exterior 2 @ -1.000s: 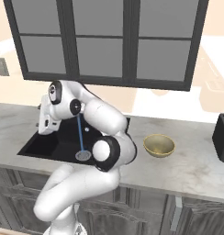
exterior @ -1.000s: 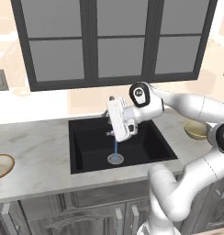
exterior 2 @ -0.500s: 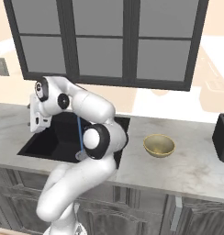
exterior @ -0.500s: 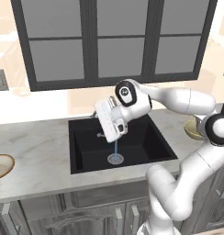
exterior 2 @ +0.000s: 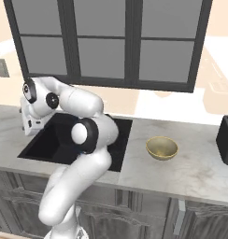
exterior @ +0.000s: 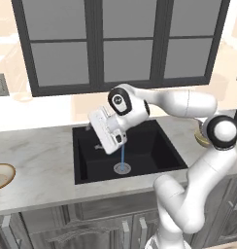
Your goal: Rinse each bowl for a few seconds and place them down in the sink or on the counter.
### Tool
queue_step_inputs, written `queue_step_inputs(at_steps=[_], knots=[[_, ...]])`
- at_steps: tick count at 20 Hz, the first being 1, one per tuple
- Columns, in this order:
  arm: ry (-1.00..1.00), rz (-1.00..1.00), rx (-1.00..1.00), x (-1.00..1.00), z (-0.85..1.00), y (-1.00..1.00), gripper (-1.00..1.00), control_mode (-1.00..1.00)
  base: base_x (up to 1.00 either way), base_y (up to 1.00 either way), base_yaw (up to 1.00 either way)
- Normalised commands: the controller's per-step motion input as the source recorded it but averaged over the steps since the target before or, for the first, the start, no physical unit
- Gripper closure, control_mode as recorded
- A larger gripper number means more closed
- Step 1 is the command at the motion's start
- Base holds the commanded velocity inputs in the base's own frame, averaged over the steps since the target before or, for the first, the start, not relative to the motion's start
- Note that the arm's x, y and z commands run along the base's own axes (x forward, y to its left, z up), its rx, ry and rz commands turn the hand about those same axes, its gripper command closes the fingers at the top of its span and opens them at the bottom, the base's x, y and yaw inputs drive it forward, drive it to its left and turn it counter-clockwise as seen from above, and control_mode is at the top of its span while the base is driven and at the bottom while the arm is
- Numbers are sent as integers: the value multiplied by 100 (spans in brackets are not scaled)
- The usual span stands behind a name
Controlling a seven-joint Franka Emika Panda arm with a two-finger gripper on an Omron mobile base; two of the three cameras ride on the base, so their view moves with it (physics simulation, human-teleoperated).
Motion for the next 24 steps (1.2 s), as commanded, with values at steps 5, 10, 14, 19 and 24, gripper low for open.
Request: queue_step_inputs(at_steps=[5,10,14,19,24], knots=[[-8,8,-13,0,0,32,-100,-100,0,0,0],[-8,5,-12,2,0,33,-100,-100,0,0,0],[-8,3,-11,0,0,32,-100,-100,0,0,0],[-7,2,-9,1,0,31,-100,-100,0,0,0],[-1,2,-6,6,0,28,-100,-100,0,0,0]])
